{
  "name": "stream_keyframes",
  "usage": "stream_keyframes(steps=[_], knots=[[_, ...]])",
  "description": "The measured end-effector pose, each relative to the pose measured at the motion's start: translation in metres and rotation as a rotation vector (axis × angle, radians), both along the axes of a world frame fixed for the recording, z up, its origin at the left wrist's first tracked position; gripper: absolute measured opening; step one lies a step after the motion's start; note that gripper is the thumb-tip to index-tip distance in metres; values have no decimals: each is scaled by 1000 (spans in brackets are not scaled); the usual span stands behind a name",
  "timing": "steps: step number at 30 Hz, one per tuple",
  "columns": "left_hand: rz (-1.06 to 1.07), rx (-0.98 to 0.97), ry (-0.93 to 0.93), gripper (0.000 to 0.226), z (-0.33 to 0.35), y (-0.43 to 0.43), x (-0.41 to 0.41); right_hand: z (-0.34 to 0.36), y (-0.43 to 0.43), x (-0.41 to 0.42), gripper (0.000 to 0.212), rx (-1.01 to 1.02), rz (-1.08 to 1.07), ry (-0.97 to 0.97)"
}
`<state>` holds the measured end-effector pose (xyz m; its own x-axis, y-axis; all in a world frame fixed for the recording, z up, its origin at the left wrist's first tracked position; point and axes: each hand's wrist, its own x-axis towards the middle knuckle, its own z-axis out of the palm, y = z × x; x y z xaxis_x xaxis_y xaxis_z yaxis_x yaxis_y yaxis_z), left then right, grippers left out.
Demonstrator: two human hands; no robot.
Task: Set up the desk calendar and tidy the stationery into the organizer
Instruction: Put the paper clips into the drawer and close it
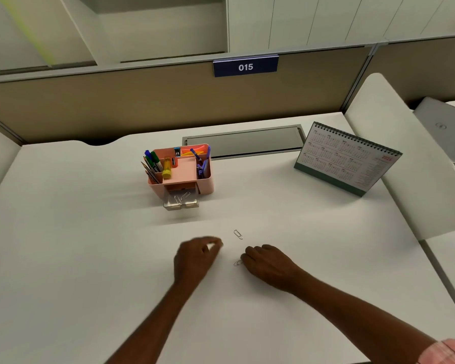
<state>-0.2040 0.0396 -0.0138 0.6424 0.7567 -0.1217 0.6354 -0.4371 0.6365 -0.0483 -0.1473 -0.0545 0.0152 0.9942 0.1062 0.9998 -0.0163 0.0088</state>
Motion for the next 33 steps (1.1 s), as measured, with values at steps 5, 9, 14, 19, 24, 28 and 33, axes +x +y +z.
stream_keyframes(steps=[5,9,14,19,24,28,33], knots=[[-267,130,140,30,-35,-27,-18,-2,1,-12,17,-3,-129,48],[-376,296,131,26,-43,-30,-15,-2,0,-17,22,5,-188,73],[-437,523,114,16,-48,-28,-13,-2,2,-21,25,-2,-203,90],[-535,669,34,28,-56,-22,-7,-1,2,-19,22,8,-183,91],[-588,794,2,27,-60,-15,-5,-1,4,-12,20,28,-87,35],[-604,806,-42,27,-62,-12,-8,-6,9,-4,13,-42,37,-95],[-664,799,-53,31,-58,-8,-6,-5,14,-1,20,-58,78,-190]])
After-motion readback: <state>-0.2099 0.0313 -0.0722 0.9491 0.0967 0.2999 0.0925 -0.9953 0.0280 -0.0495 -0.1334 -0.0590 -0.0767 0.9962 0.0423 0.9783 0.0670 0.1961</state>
